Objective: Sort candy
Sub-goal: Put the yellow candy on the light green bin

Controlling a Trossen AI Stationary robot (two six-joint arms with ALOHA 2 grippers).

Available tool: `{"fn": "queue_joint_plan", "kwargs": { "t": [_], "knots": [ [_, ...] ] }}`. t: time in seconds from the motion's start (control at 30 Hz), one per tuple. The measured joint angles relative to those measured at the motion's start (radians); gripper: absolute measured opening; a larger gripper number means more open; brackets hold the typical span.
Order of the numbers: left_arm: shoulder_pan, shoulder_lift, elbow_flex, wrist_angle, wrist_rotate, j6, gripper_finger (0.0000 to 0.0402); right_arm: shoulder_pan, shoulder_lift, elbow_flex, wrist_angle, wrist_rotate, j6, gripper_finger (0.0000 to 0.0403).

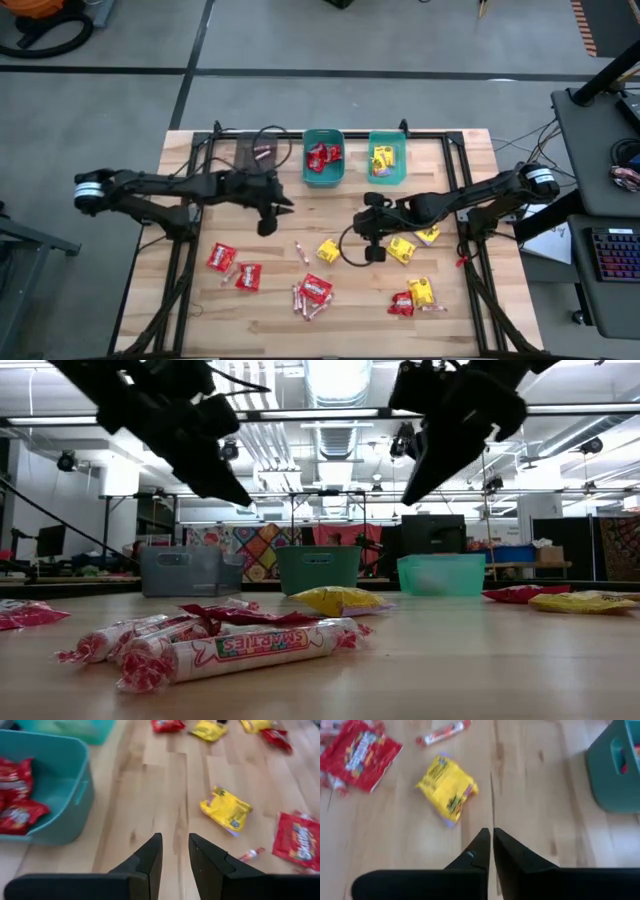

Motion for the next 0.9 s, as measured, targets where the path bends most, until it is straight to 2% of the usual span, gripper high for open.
{"fn": "queue_joint_plan", "kwargs": {
  "t": [0.1,0.27,0.47,0.63,0.9],
  "knots": [
    [-0.024,-0.053,-0.055,0.065,-0.067,-0.042,0.0079,0.002,0.02,0.0,0.049,-0.03,0.01,0.0049],
    [-0.035,-0.117,-0.132,0.187,-0.163,-0.082,0.0079,0.01,0.084,0.0,0.143,-0.028,0.034,0.0126],
    [-0.035,-0.151,-0.172,0.265,-0.181,-0.087,0.0079,0.033,0.208,0.001,0.285,-0.03,-0.059,0.0196],
    [-0.035,-0.153,-0.17,0.267,-0.182,-0.079,0.0079,0.054,0.296,0.034,0.299,-0.028,-0.133,0.0213],
    [-0.035,-0.142,-0.159,0.289,-0.181,-0.048,0.0079,0.052,0.412,0.078,0.303,-0.025,-0.147,0.0203]
  ]
}}
